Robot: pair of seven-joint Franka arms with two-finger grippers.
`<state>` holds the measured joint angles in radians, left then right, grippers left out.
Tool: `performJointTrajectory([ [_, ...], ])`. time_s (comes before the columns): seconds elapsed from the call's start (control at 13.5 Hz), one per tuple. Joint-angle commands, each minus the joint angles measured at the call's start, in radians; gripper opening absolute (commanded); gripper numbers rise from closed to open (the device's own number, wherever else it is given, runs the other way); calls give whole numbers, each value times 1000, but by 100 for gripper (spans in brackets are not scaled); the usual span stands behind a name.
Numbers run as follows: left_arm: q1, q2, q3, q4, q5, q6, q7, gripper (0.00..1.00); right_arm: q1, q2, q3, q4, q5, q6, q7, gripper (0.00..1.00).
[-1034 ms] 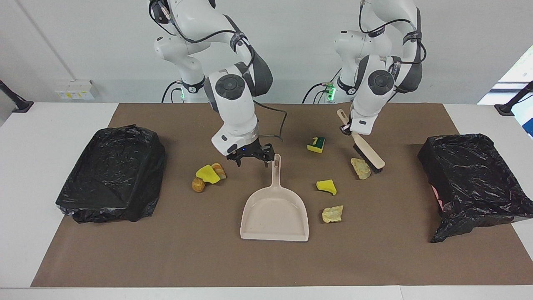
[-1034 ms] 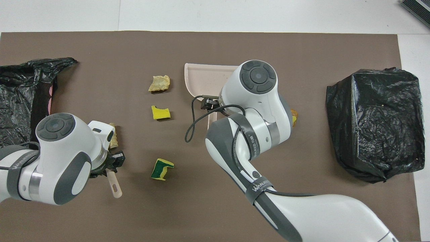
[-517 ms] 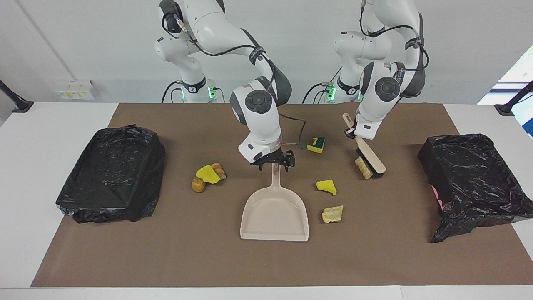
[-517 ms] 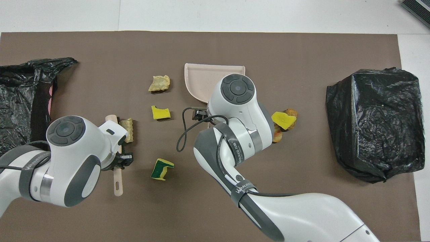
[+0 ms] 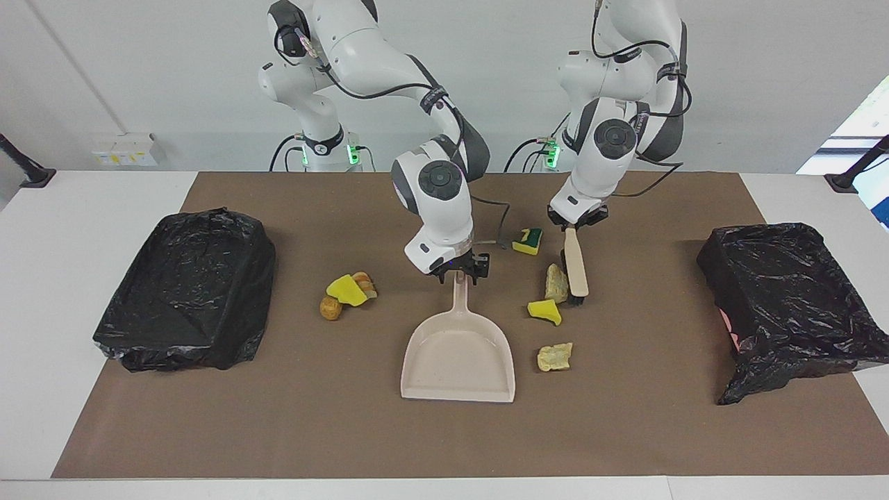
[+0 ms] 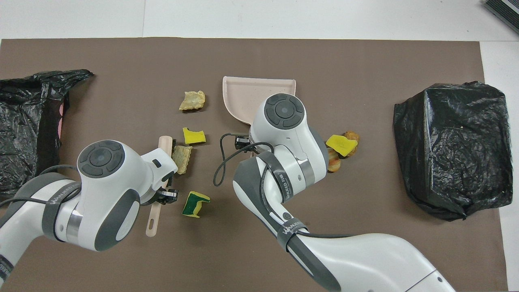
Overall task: Sweep and dump trash in bin
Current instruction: 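Lift the brush with the left gripper while the right gripper grasps the dustpan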
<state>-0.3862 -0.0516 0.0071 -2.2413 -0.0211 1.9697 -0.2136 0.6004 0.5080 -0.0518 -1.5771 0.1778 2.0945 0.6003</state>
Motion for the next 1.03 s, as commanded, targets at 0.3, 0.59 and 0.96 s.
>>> performJointTrajectory([
  [0.3,67,107,16,215,74,-71,222,0,19,-9,27,-3,19,41,-123,0],
  [0.59,113,287,16,421,107,-66,367,0,-51,-90,16,-12,-43,-19,-349,0],
  [0.96,184,426,16,580,118,41,591,0,-154,-209,13,-41,-63,-221,-781,0],
])
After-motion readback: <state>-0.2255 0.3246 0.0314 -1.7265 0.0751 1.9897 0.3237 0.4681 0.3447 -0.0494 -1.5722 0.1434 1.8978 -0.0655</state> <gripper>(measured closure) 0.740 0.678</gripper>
